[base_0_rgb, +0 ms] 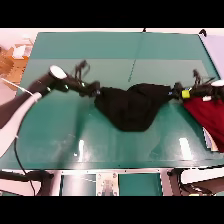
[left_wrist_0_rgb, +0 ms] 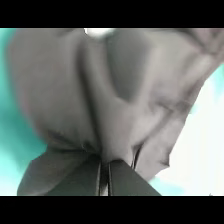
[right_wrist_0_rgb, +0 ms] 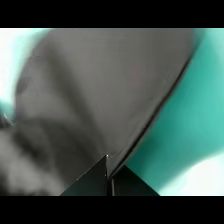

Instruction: Fold the shirts.

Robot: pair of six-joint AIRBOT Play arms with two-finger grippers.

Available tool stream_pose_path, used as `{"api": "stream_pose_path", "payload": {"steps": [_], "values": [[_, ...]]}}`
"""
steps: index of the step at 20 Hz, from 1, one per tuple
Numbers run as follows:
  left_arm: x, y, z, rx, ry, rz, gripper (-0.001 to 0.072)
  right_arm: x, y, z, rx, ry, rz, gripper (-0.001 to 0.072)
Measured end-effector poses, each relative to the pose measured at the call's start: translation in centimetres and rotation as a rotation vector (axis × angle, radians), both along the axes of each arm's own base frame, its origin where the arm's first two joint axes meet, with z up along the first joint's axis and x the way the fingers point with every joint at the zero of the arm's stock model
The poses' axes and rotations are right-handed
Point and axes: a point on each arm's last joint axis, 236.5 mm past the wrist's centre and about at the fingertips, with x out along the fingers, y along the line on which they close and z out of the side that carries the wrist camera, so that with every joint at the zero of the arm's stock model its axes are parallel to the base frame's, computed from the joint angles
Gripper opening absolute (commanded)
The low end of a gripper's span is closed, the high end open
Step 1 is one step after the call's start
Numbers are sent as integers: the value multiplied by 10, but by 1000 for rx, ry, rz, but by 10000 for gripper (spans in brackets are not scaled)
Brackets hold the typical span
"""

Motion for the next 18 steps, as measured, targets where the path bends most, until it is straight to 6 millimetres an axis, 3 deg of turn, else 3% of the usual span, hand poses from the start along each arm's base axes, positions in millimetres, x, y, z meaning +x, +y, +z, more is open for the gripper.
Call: {"api": "stream_pose_path", "payload": {"steps": [2, 5, 8, 11, 13, 15, 17, 18], "values": [[17, 9, 69, -2, -156, -16, 23, 26, -5, 74, -38, -160, 17, 13], [22, 23, 193, 15, -450, -28, 23, 39, 1, 222, -117, -467, 45, 14], [-6, 45, 319, 39, -747, 8, 24, 9, 15, 367, -221, -773, 49, 14], [-51, 75, 400, 86, -943, 92, 24, -50, 28, 474, -317, -1017, 1, 15], [-79, 100, 431, 142, -1021, 159, 25, -88, 33, 520, -381, -1134, -46, 14], [-96, 118, 438, 200, -1041, 202, 25, -117, 41, 545, -421, -1203, -68, 14], [-102, 126, 426, 240, -1006, 206, 25, -131, 47, 551, -433, -1222, -73, 14], [-99, 129, 410, 269, -963, 198, 25, -133, 49, 546, -428, -1209, -68, 14]]}}
